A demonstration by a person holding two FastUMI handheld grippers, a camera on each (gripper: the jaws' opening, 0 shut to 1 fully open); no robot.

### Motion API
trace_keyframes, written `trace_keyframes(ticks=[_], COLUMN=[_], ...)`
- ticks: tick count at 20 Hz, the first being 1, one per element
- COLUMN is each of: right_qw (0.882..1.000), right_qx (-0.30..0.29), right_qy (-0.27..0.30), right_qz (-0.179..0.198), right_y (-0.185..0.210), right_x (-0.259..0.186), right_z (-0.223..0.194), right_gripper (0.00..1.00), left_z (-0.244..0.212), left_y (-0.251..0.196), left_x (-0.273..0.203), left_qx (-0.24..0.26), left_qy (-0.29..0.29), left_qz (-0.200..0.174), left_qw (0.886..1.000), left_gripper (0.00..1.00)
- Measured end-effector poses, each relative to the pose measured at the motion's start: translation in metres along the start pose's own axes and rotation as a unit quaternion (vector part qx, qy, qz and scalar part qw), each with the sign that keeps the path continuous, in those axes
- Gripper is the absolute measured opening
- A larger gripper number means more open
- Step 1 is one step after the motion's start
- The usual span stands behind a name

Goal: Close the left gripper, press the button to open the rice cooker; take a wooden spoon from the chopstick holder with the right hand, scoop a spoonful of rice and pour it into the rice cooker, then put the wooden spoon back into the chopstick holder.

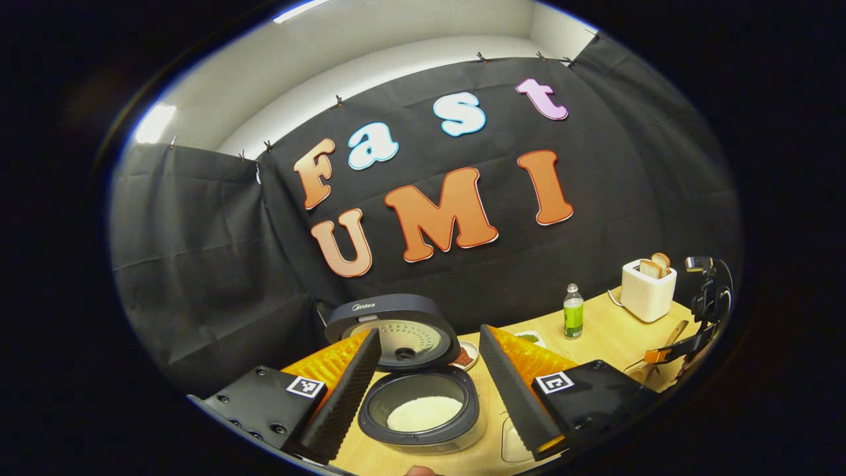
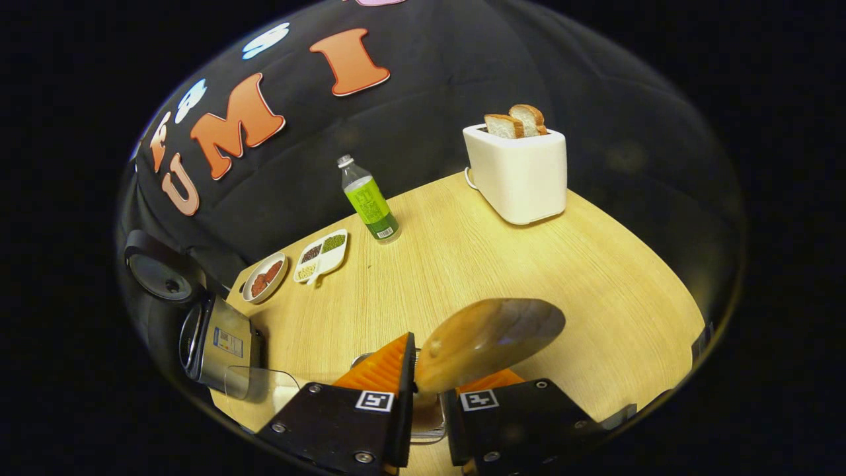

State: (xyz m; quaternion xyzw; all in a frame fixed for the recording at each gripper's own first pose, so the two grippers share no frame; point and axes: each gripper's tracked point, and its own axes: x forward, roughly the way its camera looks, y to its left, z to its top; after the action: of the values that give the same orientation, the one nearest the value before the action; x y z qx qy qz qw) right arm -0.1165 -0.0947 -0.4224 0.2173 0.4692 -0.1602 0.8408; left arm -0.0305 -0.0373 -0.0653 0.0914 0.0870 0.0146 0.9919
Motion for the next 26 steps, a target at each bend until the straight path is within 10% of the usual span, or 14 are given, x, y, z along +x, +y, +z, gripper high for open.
trace_keyframes(ticks=[18, 26], right_qw=[0.994, 0.992], right_qx=[-0.038, -0.015], right_qy=[-0.082, -0.126], right_qz=[-0.061, -0.012], right_y=[0.016, 0.063], right_x=[-0.056, -0.106], right_z=[0.035, 0.067], right_gripper=[0.14, 0.14], left_z=[-0.039, -0.054], left_y=[0.043, 0.061], left_x=[0.026, 0.040], left_qx=[-0.044, -0.069], left_qy=[0.030, 0.038], left_qz=[-0.029, -0.030], left_qw=[0.998, 0.996], left_gripper=[0.93, 1.00])
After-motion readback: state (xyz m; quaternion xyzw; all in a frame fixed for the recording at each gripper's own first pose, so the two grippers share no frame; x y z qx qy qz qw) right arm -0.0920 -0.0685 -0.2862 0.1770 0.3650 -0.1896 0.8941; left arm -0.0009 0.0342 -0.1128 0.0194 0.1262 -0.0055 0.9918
